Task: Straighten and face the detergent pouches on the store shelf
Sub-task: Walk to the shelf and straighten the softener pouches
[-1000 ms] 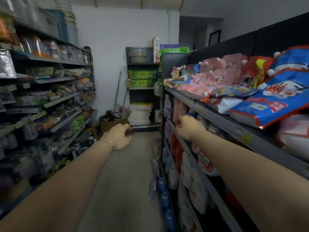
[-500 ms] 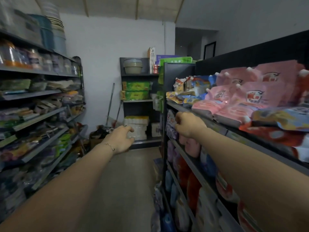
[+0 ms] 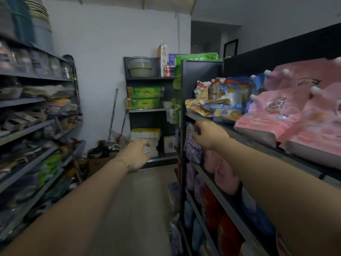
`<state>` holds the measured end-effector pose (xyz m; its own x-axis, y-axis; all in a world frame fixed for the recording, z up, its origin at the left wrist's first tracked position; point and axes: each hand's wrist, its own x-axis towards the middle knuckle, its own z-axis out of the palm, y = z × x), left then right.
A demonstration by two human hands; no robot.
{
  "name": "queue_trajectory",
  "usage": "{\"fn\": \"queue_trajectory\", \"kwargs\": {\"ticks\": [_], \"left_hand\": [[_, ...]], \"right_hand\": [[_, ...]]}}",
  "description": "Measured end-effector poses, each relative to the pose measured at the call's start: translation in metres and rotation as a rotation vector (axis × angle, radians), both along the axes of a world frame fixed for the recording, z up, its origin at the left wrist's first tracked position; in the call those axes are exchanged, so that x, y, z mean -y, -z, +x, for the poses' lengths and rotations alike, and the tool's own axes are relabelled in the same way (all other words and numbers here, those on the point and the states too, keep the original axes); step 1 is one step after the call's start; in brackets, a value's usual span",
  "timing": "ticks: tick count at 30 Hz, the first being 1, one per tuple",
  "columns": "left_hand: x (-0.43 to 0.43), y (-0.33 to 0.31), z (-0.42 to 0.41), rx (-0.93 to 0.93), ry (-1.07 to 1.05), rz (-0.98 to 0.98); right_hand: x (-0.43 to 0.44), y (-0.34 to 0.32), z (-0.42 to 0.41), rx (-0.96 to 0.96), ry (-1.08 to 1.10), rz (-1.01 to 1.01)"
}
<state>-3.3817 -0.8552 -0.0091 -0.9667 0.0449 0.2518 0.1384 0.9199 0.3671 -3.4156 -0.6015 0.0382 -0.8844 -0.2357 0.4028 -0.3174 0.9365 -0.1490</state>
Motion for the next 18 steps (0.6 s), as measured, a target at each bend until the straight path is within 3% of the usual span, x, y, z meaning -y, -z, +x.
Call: {"fn": "queue_trajectory", "kwargs": {"ticks": [12, 18], "left_hand": [[0.015, -0.028, -0.191, -0.016, -0.004, -0.069], [0.031, -0.026, -0.275, -0.025, 0.008, -0.042]], "right_hand": [[0.019, -0.041, -0.205, -0.014, 0.035, -0.037], [0.050, -0.039, -0.282, -0.059, -0.002, 0.036]]}}
